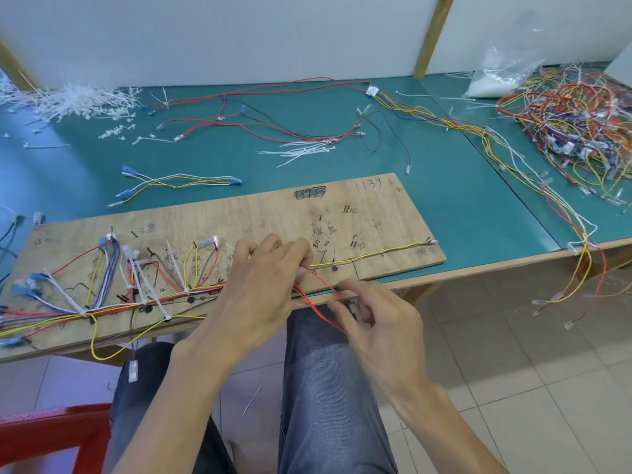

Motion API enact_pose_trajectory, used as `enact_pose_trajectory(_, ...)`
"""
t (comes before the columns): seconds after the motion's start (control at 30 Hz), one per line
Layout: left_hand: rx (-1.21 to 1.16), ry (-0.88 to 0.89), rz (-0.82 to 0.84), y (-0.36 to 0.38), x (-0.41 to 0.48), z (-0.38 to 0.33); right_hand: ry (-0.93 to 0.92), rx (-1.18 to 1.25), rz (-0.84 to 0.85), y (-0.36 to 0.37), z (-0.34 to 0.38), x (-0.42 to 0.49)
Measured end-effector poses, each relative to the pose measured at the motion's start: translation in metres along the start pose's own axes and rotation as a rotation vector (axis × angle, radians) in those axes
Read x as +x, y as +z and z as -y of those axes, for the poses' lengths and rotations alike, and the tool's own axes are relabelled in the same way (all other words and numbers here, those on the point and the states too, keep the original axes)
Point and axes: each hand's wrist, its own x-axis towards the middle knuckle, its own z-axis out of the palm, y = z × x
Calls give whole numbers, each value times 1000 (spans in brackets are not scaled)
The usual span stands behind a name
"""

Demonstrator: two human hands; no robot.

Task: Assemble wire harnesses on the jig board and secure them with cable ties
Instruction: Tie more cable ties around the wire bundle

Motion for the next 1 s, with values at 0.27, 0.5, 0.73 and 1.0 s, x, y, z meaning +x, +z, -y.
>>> enact_pose_trajectory(0.27,134,53,-159,11,-3,-3,-9,34,143,-38,-10,26)
enact_pose_trajectory(0.5,143,-18,-293,20,-1,-2,-22,-300,339,-66,-13,42)
enact_pose_trajectory(0.73,199,124,-324,43,-4,-4,512,505,241,-77,-18,62)
enact_pose_trajectory(1.0,166,139,-254,70,-24,-13,794,771,313,-79,-18,103)
